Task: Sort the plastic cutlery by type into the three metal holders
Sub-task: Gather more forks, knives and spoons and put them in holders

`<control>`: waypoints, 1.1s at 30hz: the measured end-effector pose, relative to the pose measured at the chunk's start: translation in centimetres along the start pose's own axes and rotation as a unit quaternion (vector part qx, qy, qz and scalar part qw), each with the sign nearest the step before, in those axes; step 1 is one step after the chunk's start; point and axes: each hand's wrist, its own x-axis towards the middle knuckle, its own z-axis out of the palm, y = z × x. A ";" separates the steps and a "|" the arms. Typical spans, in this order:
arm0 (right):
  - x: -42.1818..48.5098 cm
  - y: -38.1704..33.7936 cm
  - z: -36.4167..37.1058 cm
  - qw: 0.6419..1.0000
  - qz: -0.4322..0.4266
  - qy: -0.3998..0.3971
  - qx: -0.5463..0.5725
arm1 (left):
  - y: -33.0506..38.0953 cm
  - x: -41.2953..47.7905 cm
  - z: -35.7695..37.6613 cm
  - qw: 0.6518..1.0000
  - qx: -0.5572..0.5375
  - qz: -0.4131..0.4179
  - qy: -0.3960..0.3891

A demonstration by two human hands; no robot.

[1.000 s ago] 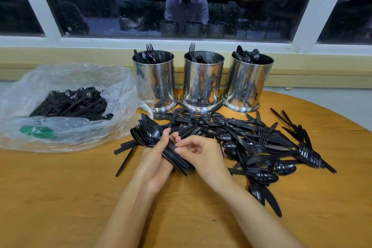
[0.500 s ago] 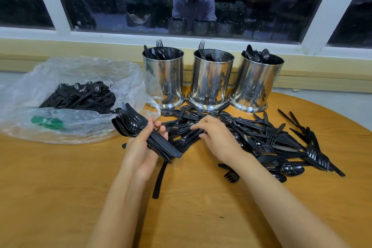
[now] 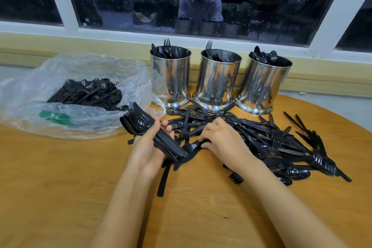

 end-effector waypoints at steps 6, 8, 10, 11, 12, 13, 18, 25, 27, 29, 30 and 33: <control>-1.7 -0.1 -1.1 0.989 0.071 0.128 0.010 | 0.1 -0.2 0.3 0.999 -0.032 -0.027 -0.006; -2.0 -0.4 -1.5 0.975 0.126 0.178 0.045 | -0.1 -0.2 0.4 0.999 -0.037 -0.034 -0.009; -2.2 -0.9 -1.5 0.950 0.173 0.226 0.125 | -0.3 -0.2 0.5 0.998 -0.041 -0.040 -0.013; -2.1 -1.2 -1.5 0.931 0.191 0.244 0.191 | -0.6 -0.3 0.6 0.998 -0.042 -0.042 -0.013; -2.0 -1.6 -1.5 0.906 0.204 0.253 0.270 | -0.8 -0.3 0.8 0.998 -0.040 -0.045 -0.011; -1.8 -2.0 -1.6 0.878 0.217 0.245 0.349 | -1.1 -0.4 1.0 0.998 -0.036 -0.046 -0.009; -1.8 -4.5 -2.1 0.784 0.223 0.086 0.572 | -2.9 -0.9 1.9 0.999 0.011 -0.031 -0.001; -1.4 -5.3 -0.6 0.820 0.204 0.162 0.509 | -3.5 -1.0 2.2 0.997 0.039 -0.047 -0.038; -1.5 -5.5 -0.4 0.832 0.193 0.167 0.493 | -3.5 -1.2 2.4 0.998 0.028 -0.037 -0.039; -1.6 -5.9 -0.3 0.846 0.185 0.154 0.475 | -3.5 -1.3 2.4 0.999 0.031 -0.027 -0.024; -1.7 -6.0 -0.2 0.853 0.179 0.147 0.468 | -3.3 -1.3 2.3 0.999 0.036 -0.021 -0.017; -1.6 -5.0 -0.5 0.863 0.171 0.160 0.447 | -2.4 -1.0 1.8 0.999 0.049 0.014 0.001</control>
